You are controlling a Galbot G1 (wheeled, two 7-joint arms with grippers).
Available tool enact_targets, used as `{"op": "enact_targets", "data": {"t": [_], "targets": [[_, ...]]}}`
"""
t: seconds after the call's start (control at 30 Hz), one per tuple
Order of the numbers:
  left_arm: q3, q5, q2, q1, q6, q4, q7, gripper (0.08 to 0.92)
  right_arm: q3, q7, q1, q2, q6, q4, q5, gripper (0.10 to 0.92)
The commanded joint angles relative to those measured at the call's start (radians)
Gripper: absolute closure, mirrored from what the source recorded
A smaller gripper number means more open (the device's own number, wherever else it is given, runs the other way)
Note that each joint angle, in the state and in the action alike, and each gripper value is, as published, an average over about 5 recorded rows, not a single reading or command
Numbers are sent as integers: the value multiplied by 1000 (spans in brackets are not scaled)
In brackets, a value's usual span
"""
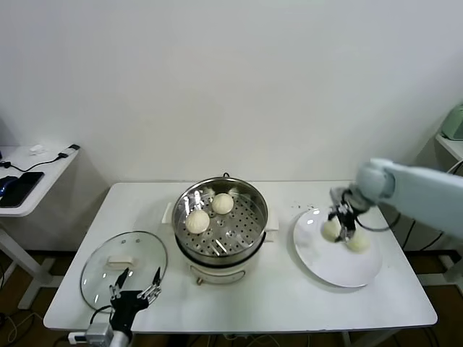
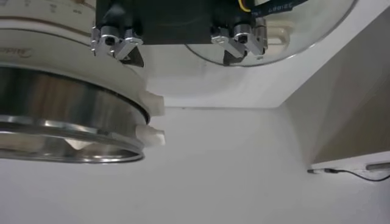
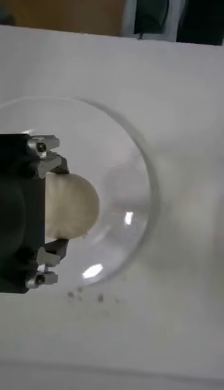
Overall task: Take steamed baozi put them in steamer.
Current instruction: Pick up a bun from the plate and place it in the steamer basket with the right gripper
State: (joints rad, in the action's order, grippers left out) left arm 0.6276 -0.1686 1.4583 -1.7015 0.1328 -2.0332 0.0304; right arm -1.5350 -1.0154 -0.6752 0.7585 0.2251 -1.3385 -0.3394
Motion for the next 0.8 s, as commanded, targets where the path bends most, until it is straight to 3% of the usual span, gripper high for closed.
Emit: {"op": "enact_targets", "data": {"t": [0.03, 0.23, 0.43, 0.8], "targets": [[-5, 2, 0, 2, 2, 3, 0, 177, -66, -106, -396, 297, -292, -4, -116, 321], [-11, 7, -1, 9, 7, 4, 1, 177, -19, -114, -338, 485, -499, -52, -108, 321], [-11, 8, -2, 10, 10, 7, 0, 177, 6, -104, -190, 575, -657, -95, 21, 321], [-4, 0, -5, 3, 4, 11, -3, 177, 3, -64, 25, 653, -704, 15, 175, 321]]}}
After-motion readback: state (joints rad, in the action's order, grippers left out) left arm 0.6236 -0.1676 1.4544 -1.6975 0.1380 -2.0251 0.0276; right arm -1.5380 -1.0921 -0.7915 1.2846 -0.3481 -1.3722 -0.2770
